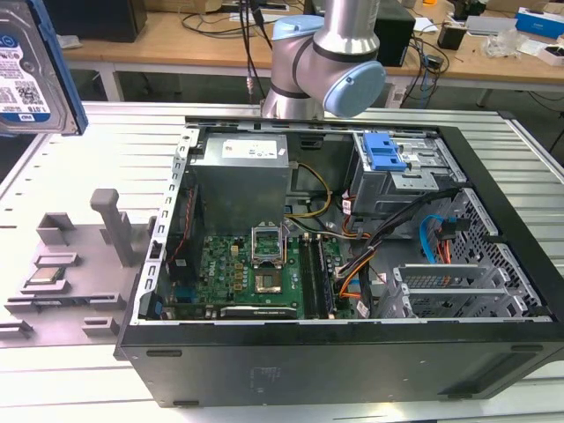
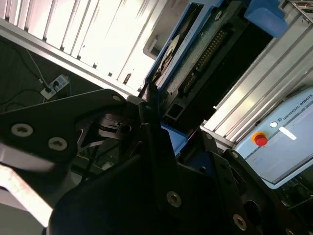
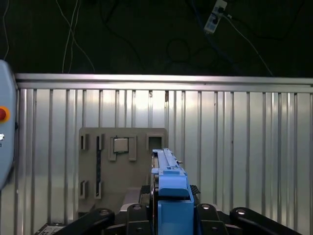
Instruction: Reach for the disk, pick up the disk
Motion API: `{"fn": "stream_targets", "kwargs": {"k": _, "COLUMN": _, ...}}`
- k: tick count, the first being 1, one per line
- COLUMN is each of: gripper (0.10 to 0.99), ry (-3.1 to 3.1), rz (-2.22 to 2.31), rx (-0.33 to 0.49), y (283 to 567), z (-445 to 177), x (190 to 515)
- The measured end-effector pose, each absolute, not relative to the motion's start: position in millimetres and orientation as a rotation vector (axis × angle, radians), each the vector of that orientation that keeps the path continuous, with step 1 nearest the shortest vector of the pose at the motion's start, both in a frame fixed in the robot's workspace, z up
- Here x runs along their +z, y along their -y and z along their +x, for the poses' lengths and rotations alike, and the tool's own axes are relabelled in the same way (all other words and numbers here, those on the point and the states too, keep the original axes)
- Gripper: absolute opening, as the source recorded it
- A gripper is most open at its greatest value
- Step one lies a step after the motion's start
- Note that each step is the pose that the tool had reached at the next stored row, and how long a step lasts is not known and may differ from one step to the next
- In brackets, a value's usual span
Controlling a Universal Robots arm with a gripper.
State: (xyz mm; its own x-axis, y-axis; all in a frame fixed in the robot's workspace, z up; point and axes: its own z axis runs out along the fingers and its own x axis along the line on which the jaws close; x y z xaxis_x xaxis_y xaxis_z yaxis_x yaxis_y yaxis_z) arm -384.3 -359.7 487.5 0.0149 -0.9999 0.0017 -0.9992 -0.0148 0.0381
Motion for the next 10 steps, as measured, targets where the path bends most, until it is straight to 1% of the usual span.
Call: {"fn": "stream_targets", "kwargs": {"k": 10, "gripper": 0.369, "ry": 2.185, "rz": 2.217, "rx": -0.040, "y": 359.0, "z": -384.1, "x": 510.1}}
